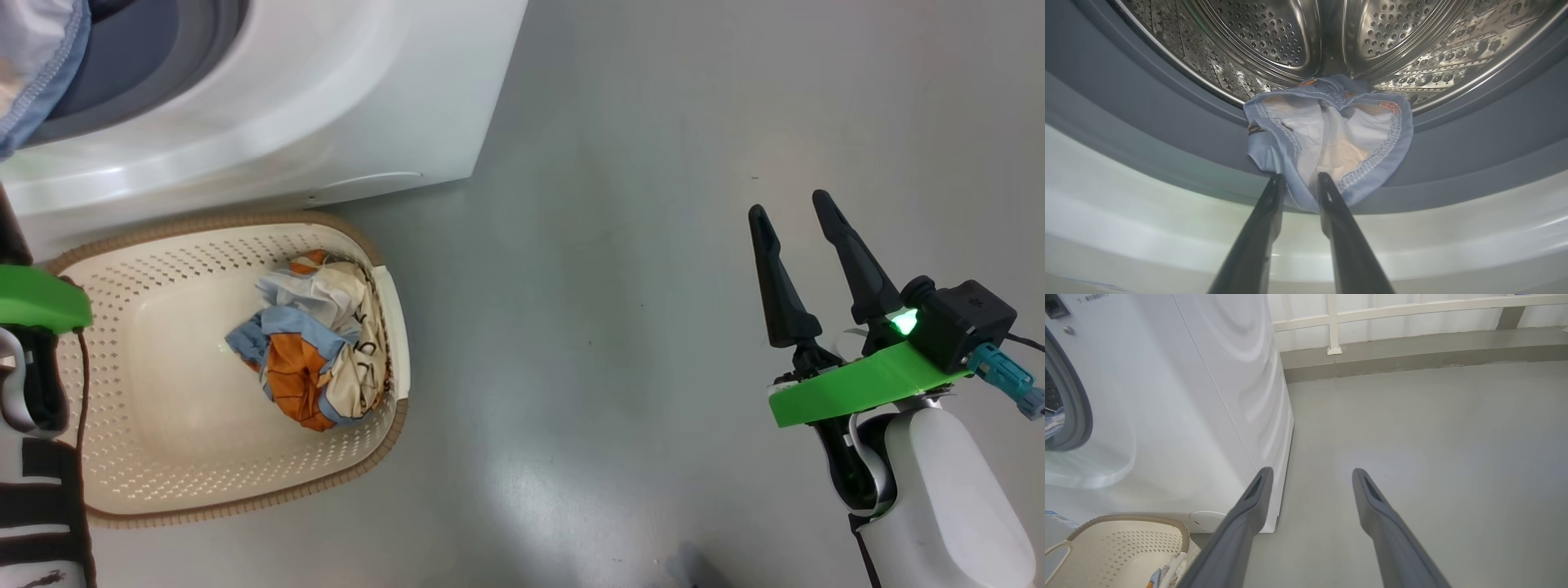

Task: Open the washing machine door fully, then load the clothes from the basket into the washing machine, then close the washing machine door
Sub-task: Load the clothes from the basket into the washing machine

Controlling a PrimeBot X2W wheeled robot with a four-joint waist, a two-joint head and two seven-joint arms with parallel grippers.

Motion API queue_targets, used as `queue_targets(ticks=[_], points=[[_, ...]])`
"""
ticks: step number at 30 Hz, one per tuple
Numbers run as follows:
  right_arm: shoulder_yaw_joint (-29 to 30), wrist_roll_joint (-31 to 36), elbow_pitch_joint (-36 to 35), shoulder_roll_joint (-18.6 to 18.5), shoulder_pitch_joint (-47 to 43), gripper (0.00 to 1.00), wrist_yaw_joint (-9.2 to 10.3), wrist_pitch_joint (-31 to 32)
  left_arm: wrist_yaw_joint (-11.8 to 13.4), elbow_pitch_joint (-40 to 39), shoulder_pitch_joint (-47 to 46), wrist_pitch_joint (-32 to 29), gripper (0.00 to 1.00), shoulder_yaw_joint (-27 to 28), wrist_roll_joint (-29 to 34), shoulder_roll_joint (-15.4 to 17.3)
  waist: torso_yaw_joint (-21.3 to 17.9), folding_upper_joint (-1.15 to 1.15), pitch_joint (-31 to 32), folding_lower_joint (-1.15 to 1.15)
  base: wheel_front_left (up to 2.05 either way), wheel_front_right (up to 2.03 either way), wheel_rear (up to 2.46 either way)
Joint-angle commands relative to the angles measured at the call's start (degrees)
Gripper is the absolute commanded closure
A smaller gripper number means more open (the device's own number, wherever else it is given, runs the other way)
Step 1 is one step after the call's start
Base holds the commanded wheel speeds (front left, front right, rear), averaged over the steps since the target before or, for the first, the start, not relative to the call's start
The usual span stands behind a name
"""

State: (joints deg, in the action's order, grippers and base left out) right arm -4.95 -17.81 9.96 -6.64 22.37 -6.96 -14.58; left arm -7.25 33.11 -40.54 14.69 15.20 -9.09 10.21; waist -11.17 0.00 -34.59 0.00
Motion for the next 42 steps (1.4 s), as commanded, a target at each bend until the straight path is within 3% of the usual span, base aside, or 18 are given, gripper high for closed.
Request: queue_targets(ticks=[1, 5, 10, 11, 22, 35, 42], points=[[-0.93, -0.34, -1.43, 0.21, -0.31, 0.0, -0.53, -0.42, 0.34, -0.72, -0.41, 0.3, 0.64, 1.4, 0.56, 2.65, -0.02, 0.0, -0.02, 0.0, 0.0, 0.0, 0.0], [-0.85, -0.3, -1.46, 0.21, -0.31, 0.0, -0.53, -0.42, 0.26, -0.3, -0.76, 0.3, 0.71, 1.43, 0.72, 2.62, -0.09, 0.0, 0.02, 0.0, 0.0, 0.0, 0.0], [-0.64, -0.3, -1.54, 0.3, -0.72, 0.0, -0.53, -0.42, 0.16, -3.33, -0.55, 0.3, 0.98, 0.94, 1.34, 1.98, -0.03, 0.0, 0.19, 0.0, 0.0, 0.0, 0.0], [-0.62, -0.32, -1.54, 0.34, -0.8, 0.0, -0.53, -0.42, 0.13, -4.05, -0.5, 0.3, 1.0, 0.76, 1.41, 1.82, 0.02, 0.0, 0.19, 0.0, 0.0, 0.0, 0.0], [-1.18, -0.62, -1.49, 0.91, -0.93, 0.0, -0.53, -0.42, -0.09, -4.94, -4.88, 0.3, 1.0, -3.43, 2.82, 2.8, 0.17, 0.0, 0.15, 0.0, 0.0, 0.0, 0.0], [-2.71, -0.96, -1.16, 1.49, 0.11, 0.0, -0.53, -0.42, -0.21, 14.72, -26.66, -8.68, 1.0, -9.3, 2.71, 7.57, -1.03, 0.0, -1.55, 0.0, 0.0, 0.0, 0.0], [-3.17, -1.33, -1.45, 2.09, 0.67, 0.0, -0.53, -0.42, 1.56, 19.53, -35.24, -0.71, 1.0, -10.93, 5.04, 10.6, -2.8, 0.0, -2.96, 0.0, 0.0, 0.0, 0.0]])
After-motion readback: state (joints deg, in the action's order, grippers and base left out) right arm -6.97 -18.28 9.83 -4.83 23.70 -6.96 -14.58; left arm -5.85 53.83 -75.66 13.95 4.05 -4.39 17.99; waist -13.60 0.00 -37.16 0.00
